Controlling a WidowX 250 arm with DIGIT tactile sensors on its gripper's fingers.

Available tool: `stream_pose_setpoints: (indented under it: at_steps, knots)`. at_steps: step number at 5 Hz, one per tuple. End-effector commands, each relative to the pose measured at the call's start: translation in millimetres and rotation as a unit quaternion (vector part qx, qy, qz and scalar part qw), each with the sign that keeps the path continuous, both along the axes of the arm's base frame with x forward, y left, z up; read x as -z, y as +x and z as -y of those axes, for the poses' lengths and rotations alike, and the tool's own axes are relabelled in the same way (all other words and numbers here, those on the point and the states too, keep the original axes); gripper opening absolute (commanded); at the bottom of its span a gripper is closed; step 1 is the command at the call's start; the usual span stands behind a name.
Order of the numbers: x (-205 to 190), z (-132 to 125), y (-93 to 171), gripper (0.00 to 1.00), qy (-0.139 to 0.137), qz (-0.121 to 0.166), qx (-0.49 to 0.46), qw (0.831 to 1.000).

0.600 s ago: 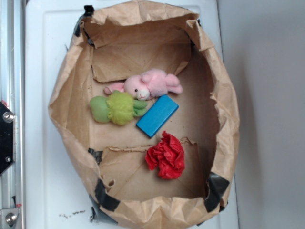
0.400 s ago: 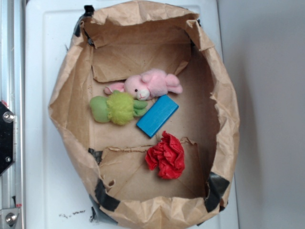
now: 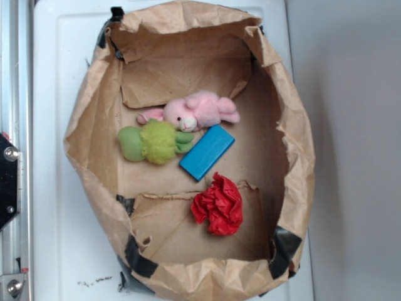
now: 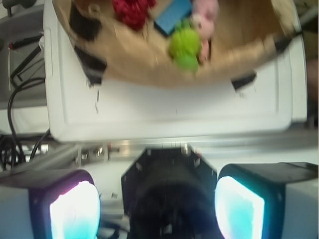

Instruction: Grab the pink bunny.

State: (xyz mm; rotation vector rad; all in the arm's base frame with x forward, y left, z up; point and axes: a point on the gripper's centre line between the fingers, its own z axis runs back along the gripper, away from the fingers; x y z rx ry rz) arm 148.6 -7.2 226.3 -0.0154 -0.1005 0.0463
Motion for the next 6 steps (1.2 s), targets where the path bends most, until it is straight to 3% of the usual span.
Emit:
stream_pose_setpoints:
  at_steps: [1,3,4,6]
  knots:
    - [-2.6,-23.9,48.1,1.0,0.013,0.03,-0.009,0.999]
    - [12.2,-9.0,42.7,1.0,0.048,0.029,0.007,0.998]
    - [22.0,-17.6,75.1,1.0,0.056,0.01,-0.021,0.998]
    - [22.0,-17.6,75.1,1.0,0.056,0.01,-0.021,0.998]
